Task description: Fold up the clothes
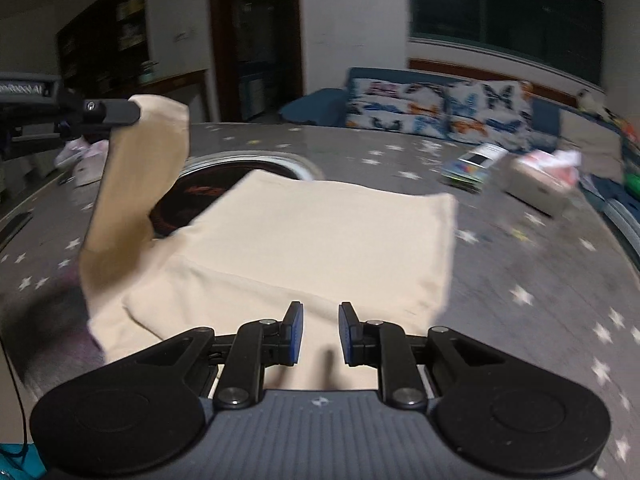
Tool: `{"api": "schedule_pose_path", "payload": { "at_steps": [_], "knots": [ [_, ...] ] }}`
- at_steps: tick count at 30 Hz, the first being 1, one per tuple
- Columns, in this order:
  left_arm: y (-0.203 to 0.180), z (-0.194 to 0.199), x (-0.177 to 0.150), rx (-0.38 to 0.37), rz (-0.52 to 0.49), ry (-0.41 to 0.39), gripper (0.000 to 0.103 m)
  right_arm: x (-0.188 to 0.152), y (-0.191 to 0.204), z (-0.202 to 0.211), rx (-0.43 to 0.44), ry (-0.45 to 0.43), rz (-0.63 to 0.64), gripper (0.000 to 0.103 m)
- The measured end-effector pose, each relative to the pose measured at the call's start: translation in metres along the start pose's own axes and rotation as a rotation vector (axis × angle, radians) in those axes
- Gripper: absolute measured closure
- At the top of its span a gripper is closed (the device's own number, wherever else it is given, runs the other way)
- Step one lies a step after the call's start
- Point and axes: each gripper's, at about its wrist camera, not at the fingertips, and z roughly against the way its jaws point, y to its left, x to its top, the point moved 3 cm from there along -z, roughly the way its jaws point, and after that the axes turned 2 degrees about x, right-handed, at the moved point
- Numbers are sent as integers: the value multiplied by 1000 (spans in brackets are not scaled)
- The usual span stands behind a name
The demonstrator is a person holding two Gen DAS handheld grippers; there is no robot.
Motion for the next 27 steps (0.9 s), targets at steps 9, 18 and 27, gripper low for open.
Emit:
{"api": "schedule_pose_path", "payload": {
  "at_steps": [9,18,27],
  "knots": [
    [-72,-50,-58,-182,-87,199,92,-20,-49,30,-105,-23,-142,85],
    [-27,-28,-83,-53,-204,241,72,-19,-58,32,-72,-32,-199,84],
    [41,-9,-83,134,-169,253,73,-19,-31,-6,-4,38,-152,84]
  ]
}}
